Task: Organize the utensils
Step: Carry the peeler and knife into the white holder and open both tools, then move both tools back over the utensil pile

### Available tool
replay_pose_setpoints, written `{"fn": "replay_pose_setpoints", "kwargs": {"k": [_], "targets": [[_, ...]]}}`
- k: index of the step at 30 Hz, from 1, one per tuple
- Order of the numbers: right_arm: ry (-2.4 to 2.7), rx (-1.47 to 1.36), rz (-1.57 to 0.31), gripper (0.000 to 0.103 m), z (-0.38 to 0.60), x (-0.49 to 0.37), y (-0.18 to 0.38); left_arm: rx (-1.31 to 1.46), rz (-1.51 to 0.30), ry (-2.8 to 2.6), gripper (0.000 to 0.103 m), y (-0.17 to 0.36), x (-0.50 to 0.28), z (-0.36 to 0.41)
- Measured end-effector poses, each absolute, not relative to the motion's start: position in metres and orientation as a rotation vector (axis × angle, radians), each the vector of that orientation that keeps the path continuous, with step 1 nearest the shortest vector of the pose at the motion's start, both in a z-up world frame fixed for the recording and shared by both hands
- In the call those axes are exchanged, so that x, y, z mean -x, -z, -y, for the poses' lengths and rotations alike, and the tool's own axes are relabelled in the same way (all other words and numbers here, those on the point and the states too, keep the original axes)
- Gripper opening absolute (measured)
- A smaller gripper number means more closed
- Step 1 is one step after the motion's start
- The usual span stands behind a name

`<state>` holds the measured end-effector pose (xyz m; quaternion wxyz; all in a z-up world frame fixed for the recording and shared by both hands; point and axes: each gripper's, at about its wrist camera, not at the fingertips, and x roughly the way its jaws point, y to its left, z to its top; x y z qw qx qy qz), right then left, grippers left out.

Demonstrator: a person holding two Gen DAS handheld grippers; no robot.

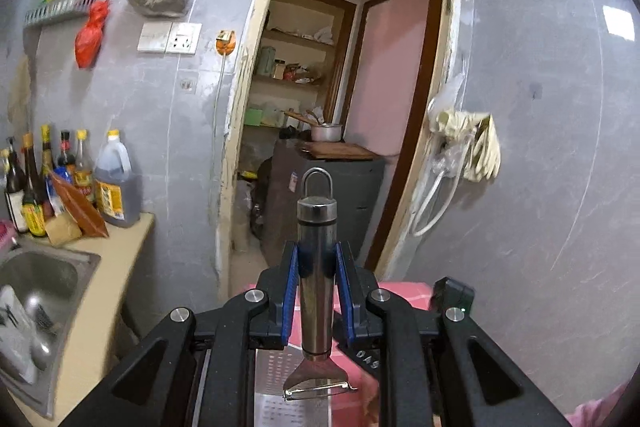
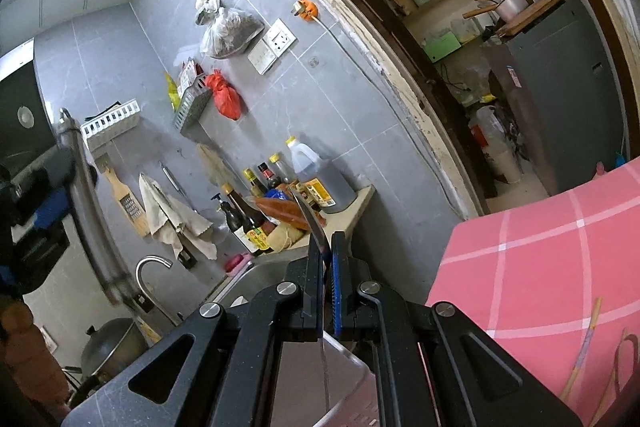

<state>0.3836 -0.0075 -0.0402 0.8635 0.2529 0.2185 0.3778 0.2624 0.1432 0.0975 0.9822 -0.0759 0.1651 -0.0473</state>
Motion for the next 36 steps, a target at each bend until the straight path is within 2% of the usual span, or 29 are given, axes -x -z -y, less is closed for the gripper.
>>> {"fn": "replay_pose_setpoints", "kwargs": {"k": [7, 17, 19, 21, 24, 27, 29, 33, 36], "targets": [[-0.818, -0.508, -0.465, 0.004, 0.008, -0.383, 0.04, 0.074, -0.368, 0.02, 0.018, -0.065, -0.263, -0.141], [-0.84, -0.333, -0.504, 0.006, 0.018, -0.364, 0.037, 0.088, -0.432, 0.03, 0.018, -0.043, -0.256, -0.141], [-0.837, -0.315, -0.507, 0.015, 0.022, -0.36, 0.035, 0.1, -0.453, 0.035, 0.018, -0.04, -0.255, -0.141], [-0.836, -0.304, -0.503, 0.033, 0.025, -0.356, 0.031, 0.122, -0.463, 0.042, 0.018, -0.037, -0.253, -0.143], [-0.834, -0.303, -0.5, 0.034, 0.029, -0.352, 0.027, 0.163, -0.474, 0.06, 0.018, -0.034, -0.25, -0.145], [-0.808, -0.309, -0.49, 0.037, 0.036, -0.347, 0.022, 0.185, -0.462, 0.072, 0.024, -0.035, -0.246, -0.146], [-0.783, -0.314, -0.478, 0.042, 0.043, -0.343, 0.018, 0.189, -0.446, 0.07, 0.037, -0.038, -0.243, -0.145], [-0.679, -0.316, -0.44, 0.06, 0.065, -0.329, 0.004, 0.188, -0.424, 0.068, 0.043, -0.044, -0.238, -0.141], [-0.587, -0.302, -0.405, 0.07, 0.085, -0.317, -0.008, 0.174, -0.402, 0.058, 0.061, -0.047, -0.234, -0.131]]}}
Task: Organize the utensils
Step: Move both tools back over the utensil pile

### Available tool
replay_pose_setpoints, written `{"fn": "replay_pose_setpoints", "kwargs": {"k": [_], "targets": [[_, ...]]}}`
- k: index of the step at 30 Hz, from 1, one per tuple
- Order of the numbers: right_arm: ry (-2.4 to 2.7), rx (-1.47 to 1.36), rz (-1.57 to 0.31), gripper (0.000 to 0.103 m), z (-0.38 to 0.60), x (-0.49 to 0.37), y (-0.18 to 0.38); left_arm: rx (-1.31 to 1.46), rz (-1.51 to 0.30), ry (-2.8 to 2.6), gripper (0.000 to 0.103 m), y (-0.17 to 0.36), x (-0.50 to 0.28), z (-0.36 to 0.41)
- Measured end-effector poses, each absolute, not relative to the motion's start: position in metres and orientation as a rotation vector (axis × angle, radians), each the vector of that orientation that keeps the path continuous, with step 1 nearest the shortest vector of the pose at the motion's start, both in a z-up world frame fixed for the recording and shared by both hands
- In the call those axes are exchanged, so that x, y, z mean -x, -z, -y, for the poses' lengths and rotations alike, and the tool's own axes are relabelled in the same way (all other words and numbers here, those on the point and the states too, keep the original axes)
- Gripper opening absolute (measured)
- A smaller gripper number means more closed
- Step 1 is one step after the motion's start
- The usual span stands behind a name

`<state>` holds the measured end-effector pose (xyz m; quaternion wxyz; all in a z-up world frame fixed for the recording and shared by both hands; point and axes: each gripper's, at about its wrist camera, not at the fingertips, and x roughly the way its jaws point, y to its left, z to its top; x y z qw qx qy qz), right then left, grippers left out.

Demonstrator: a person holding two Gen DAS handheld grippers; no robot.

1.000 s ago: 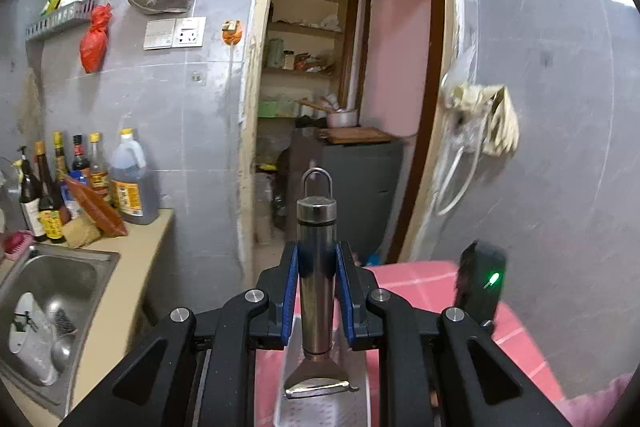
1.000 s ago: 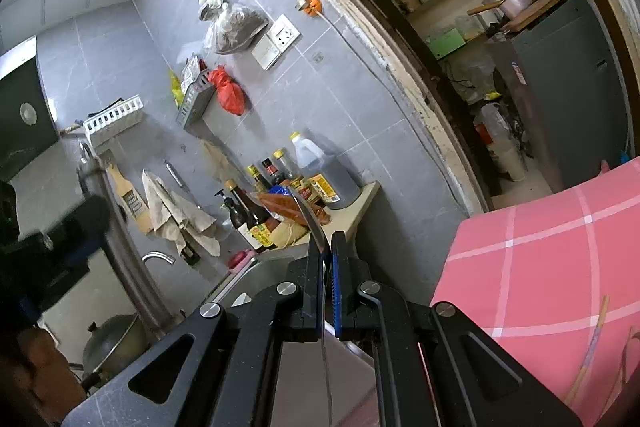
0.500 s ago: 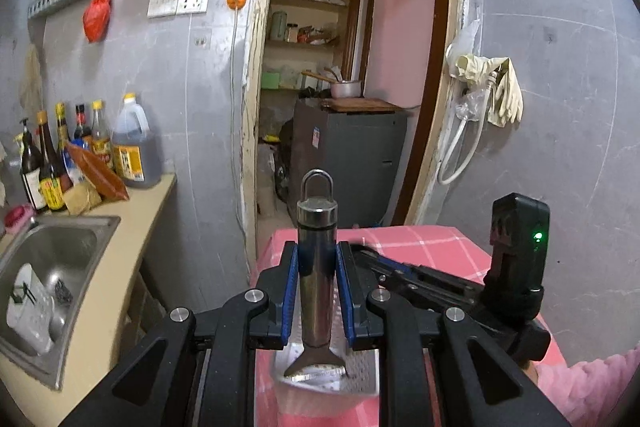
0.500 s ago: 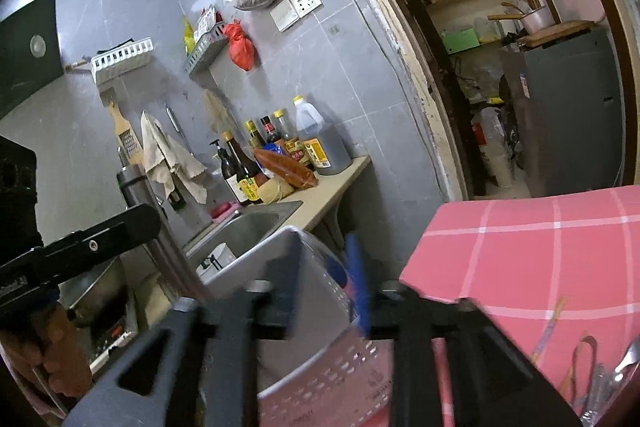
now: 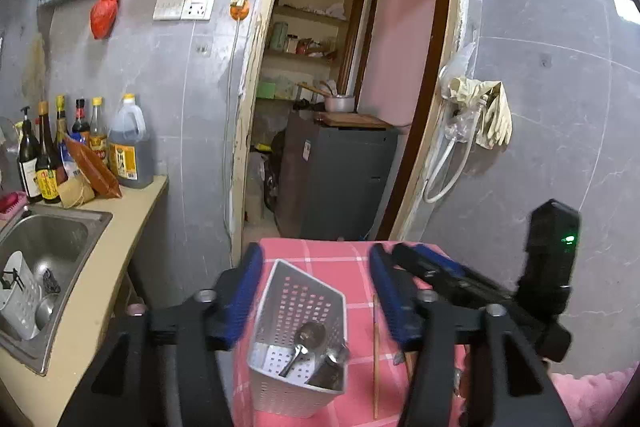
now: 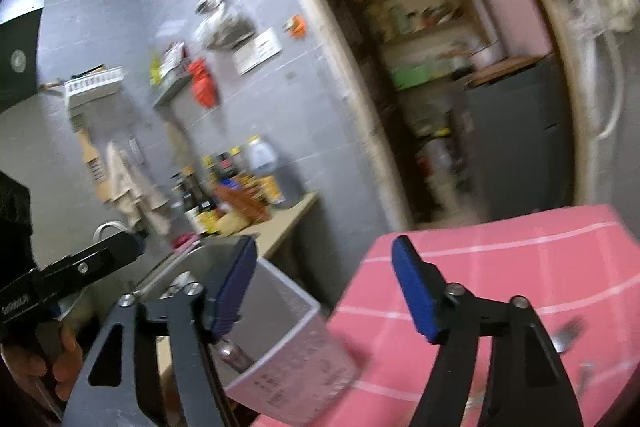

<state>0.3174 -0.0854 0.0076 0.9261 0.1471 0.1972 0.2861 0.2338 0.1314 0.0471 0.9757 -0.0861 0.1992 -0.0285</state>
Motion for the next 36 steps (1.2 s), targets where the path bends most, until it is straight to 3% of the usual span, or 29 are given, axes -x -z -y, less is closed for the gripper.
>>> {"fn": "replay_pose_setpoints", "kwargs": {"k": [2, 5, 8, 21, 36], "targets": [[-0.527, -0.279, -0.38, 0.079, 0.101, -0.308, -0.016, 0.173, -0.384, 0.047, 0.079, -0.048, -0.231, -0.123], [-0.439, -0.238, -0.35, 0.09, 0.124, -0.294, -0.028, 0.153, -0.361, 0.034, 0.093, -0.047, -0.228, -0.107], [-0.354, -0.199, -0.328, 0.098, 0.149, -0.279, -0.036, 0.12, -0.351, 0.014, 0.1, -0.043, -0.227, -0.088], [-0.086, -0.08, -0.313, 0.102, 0.233, -0.239, -0.03, 0.015, -0.376, 0.094, 0.102, -0.006, -0.237, -0.001], [-0.111, -0.134, -0.474, 0.102, 0.271, -0.265, 0.046, 0.002, -0.475, 0.096, 0.102, 0.053, -0.267, 0.036]]}}
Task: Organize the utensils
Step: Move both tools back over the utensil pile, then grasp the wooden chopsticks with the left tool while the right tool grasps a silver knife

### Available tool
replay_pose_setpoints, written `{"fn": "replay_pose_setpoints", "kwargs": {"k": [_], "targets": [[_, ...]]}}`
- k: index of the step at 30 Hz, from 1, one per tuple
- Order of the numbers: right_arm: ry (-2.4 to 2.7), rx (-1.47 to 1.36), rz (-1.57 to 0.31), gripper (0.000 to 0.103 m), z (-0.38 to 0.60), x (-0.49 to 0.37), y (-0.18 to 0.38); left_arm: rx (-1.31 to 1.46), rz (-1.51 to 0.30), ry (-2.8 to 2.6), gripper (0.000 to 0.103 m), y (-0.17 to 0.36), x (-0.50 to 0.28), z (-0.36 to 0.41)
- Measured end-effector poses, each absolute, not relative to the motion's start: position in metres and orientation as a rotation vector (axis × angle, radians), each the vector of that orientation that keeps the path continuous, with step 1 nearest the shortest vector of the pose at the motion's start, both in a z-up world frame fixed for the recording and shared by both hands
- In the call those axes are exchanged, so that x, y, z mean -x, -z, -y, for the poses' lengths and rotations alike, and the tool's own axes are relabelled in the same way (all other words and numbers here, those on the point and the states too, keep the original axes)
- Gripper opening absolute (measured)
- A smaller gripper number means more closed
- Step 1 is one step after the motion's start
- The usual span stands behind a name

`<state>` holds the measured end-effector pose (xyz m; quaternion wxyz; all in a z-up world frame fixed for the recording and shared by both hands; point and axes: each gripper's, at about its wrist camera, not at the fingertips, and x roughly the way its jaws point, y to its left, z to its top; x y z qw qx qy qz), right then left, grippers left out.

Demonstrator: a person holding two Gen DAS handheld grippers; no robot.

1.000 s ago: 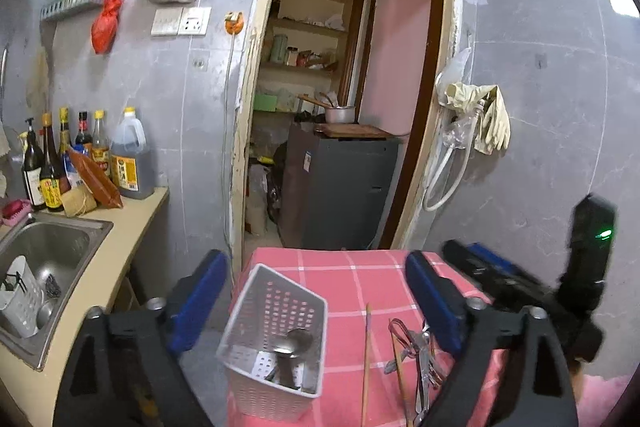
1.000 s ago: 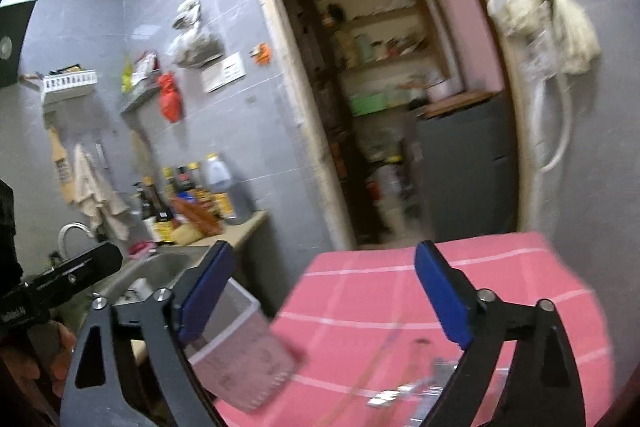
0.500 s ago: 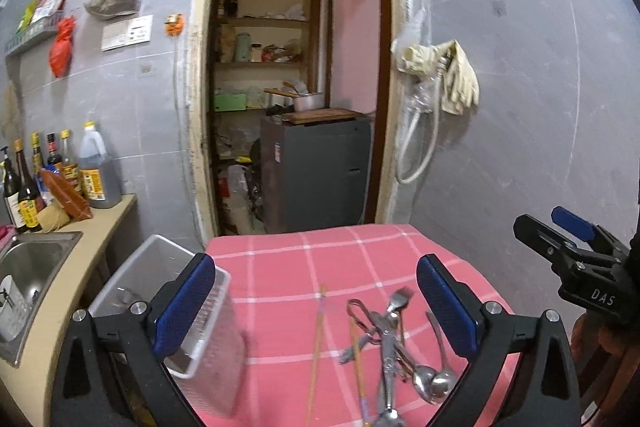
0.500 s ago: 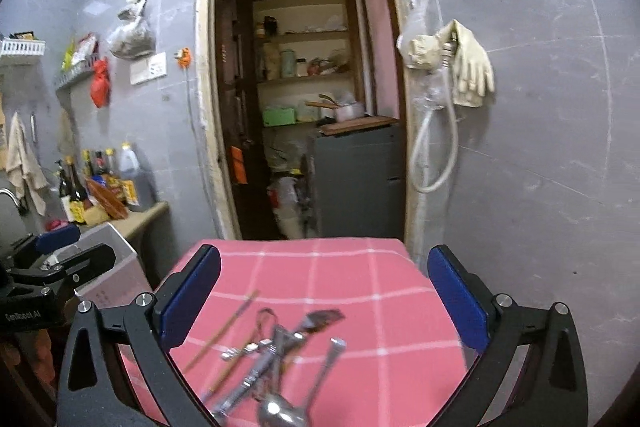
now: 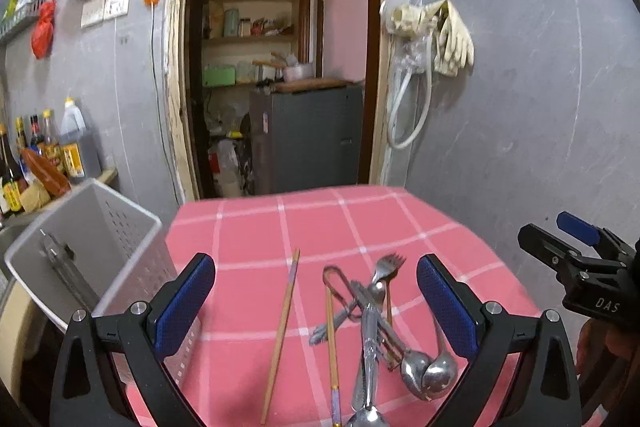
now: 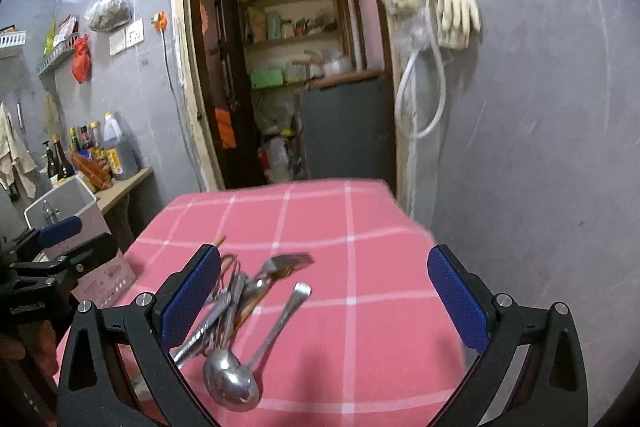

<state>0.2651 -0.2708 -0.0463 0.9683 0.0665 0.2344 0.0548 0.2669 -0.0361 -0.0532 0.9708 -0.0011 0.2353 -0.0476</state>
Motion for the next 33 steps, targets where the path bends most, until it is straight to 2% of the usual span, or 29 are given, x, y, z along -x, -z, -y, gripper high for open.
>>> {"fn": "replay_pose_setpoints", "kwargs": {"k": [8, 10, 12, 15, 24, 28, 30, 33], "targets": [[-0.232, -0.215, -0.626, 0.101, 0.272, -0.297, 0.102, 0.013, -0.628, 0.107, 0.102, 0.095, -0.298, 0.039], [-0.256, -0.236, -0.663, 0.093, 0.27, -0.303, 0.114, 0.023, -0.672, 0.102, 0.101, 0.106, -0.308, 0.037], [-0.278, -0.25, -0.705, 0.079, 0.266, -0.311, 0.124, 0.039, -0.718, 0.099, 0.097, 0.115, -0.318, 0.033], [-0.314, -0.26, -0.785, 0.069, 0.257, -0.324, 0.139, 0.043, -0.79, 0.084, 0.09, 0.128, -0.331, 0.029], [-0.281, -0.156, -0.892, 0.064, 0.226, -0.349, 0.153, 0.052, -0.927, 0.065, 0.086, 0.153, -0.356, 0.022], [-0.239, -0.072, -0.909, 0.061, 0.209, -0.353, 0.152, 0.041, -0.955, 0.049, 0.079, 0.16, -0.36, 0.023], [-0.204, -0.036, -0.917, 0.051, 0.205, -0.352, 0.152, 0.024, -0.959, 0.051, 0.075, 0.16, -0.36, 0.027], [-0.183, -0.026, -0.929, 0.042, 0.204, -0.35, 0.149, 0.018, -0.968, 0.061, 0.061, 0.158, -0.359, 0.03]]}}
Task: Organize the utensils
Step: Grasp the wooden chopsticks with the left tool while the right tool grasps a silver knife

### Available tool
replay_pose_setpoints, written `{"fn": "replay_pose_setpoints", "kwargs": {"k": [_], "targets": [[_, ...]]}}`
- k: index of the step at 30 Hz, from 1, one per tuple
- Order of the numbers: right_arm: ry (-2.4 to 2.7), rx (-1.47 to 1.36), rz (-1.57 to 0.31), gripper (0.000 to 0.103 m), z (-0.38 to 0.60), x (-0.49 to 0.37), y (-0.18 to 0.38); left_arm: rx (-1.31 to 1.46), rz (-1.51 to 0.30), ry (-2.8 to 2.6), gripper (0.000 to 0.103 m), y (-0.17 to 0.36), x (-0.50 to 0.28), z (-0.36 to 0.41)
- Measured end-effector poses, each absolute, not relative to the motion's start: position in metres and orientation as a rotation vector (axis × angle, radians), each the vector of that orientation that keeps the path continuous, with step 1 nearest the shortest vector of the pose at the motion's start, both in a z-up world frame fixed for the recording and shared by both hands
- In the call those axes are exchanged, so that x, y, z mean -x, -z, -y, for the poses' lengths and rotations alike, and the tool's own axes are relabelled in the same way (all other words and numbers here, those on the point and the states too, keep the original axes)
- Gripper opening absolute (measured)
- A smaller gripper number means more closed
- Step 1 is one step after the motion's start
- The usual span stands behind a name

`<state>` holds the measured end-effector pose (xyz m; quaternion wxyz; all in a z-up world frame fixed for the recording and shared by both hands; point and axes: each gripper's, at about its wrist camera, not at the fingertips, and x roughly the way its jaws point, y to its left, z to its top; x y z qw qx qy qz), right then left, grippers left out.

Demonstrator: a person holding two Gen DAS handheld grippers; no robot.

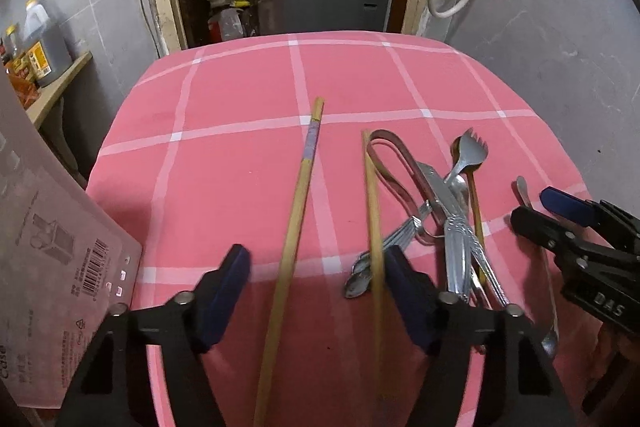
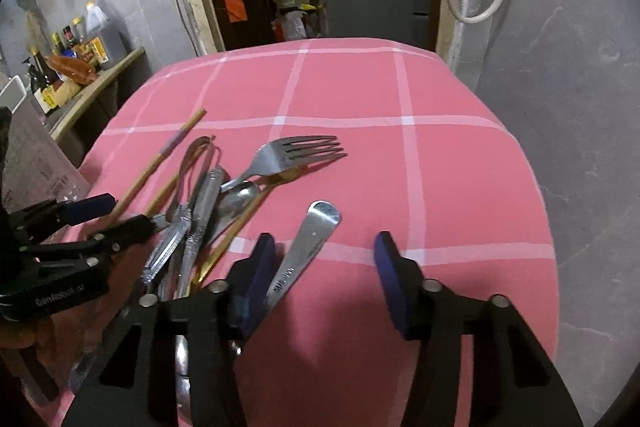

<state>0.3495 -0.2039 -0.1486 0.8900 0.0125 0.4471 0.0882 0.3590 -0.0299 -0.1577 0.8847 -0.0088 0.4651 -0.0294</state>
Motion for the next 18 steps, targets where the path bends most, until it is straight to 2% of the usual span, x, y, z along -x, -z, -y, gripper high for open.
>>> {"fn": "replay_pose_setpoints", "kwargs": {"k": [5, 8, 18], "targets": [[-0.183, -0.041, -0.962, 0.032, 0.212, -0.345, 0.142, 0.05, -1.013, 0.054, 0.03, 0.152, -0.362, 0.024], [-0.181, -0.074, -0.989, 0.026, 0.221, -0.346, 0.14, 0.082, -1.044, 0.049, 0.017, 0.151, -0.363, 0.014], [-0.207, -0.306, -1.048, 0.006, 0.256, -0.338, 0.148, 0.247, -1.139, 0.117, 0.013, 0.149, -0.338, 0.01]]}}
